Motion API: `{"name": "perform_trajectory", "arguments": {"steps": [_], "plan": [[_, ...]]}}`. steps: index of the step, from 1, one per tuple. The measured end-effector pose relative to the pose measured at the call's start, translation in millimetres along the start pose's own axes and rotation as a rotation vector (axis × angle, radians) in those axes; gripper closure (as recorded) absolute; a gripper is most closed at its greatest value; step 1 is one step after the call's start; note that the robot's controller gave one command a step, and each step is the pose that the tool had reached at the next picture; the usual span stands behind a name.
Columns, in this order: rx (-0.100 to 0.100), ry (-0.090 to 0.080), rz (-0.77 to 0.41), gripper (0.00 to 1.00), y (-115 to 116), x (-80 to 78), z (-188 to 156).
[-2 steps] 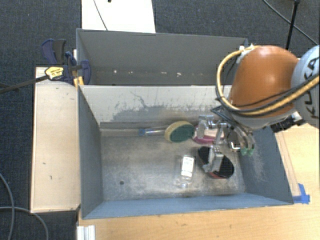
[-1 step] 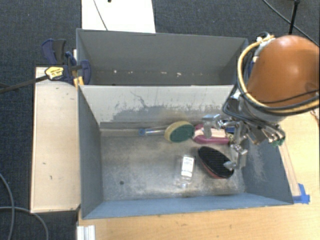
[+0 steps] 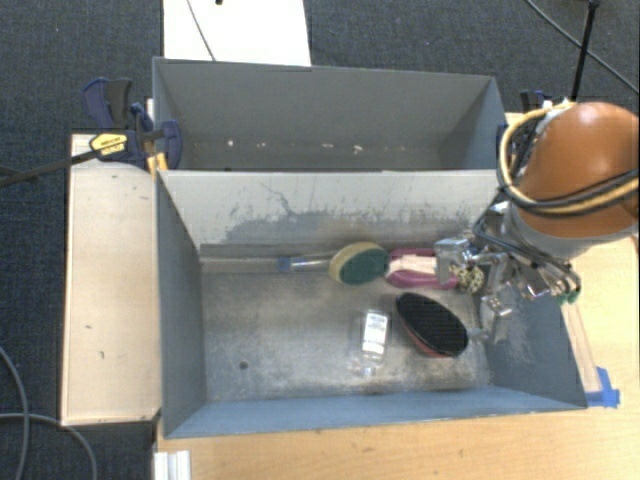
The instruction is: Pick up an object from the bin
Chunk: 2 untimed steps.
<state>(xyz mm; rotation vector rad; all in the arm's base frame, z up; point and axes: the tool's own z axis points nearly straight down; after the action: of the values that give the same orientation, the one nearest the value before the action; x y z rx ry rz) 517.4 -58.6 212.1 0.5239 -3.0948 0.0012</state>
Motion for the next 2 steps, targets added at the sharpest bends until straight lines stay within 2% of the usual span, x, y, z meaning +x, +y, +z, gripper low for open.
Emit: {"name": "perform_trajectory", "arguments": {"steps": [1, 2], "plan": [[-0.001, -0.016, 0.130, 0.00, 1, 5.7, 131], [0.005, -0.015, 0.266, 0.00, -62, 18.6, 140]]}}
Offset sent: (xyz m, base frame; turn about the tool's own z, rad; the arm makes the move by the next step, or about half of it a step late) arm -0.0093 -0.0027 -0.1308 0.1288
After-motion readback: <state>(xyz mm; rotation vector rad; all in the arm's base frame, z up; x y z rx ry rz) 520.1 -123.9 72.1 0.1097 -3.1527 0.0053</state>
